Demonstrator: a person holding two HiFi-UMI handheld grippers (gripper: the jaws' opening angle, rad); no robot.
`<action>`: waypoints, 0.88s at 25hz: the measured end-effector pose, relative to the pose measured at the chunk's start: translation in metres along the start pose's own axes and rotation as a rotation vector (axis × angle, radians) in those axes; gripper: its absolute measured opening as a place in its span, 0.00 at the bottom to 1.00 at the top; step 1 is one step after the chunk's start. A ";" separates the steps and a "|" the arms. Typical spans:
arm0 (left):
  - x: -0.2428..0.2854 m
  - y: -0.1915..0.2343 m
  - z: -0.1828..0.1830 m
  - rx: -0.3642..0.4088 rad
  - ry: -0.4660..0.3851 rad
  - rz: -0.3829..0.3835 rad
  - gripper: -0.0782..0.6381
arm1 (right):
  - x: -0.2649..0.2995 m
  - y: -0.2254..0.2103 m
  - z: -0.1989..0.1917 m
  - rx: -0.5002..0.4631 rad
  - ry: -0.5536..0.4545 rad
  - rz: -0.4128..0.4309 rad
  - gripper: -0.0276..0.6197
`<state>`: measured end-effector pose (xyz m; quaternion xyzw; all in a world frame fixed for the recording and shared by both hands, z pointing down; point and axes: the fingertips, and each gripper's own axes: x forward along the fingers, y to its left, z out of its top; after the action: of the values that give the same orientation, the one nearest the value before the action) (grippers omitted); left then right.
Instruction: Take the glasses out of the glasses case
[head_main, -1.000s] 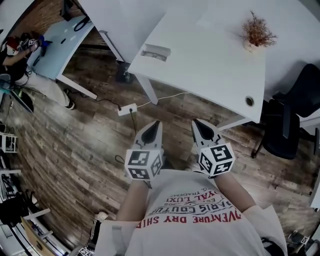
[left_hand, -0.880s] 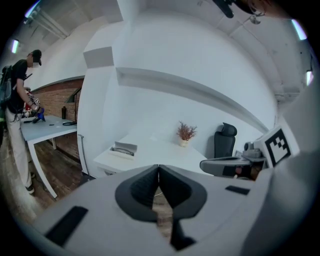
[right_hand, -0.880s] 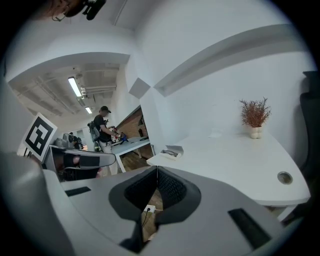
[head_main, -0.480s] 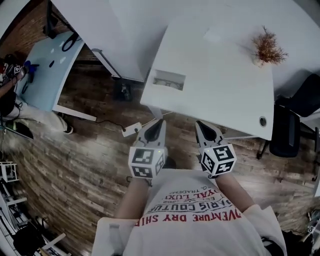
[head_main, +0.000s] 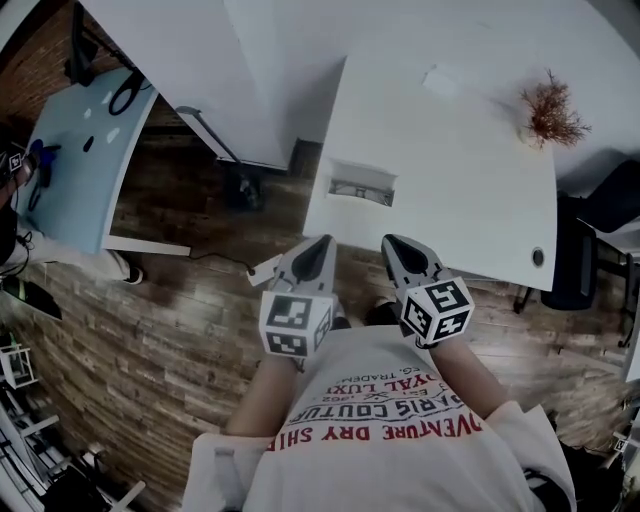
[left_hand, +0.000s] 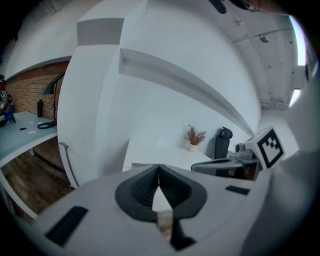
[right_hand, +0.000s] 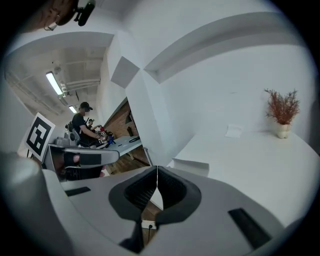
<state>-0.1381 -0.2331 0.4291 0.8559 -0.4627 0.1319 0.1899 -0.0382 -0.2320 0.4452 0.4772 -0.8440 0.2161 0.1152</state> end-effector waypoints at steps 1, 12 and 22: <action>0.004 0.004 0.000 -0.007 0.004 0.003 0.12 | 0.007 0.000 0.000 -0.006 0.015 0.014 0.06; 0.064 0.040 0.006 -0.069 0.068 0.073 0.12 | 0.088 -0.034 0.011 -0.158 0.164 0.125 0.07; 0.102 0.066 -0.006 -0.157 0.124 0.144 0.12 | 0.151 -0.070 -0.025 -0.335 0.401 0.229 0.28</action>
<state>-0.1394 -0.3386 0.4886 0.7932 -0.5192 0.1612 0.2744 -0.0567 -0.3658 0.5453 0.3007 -0.8767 0.1752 0.3321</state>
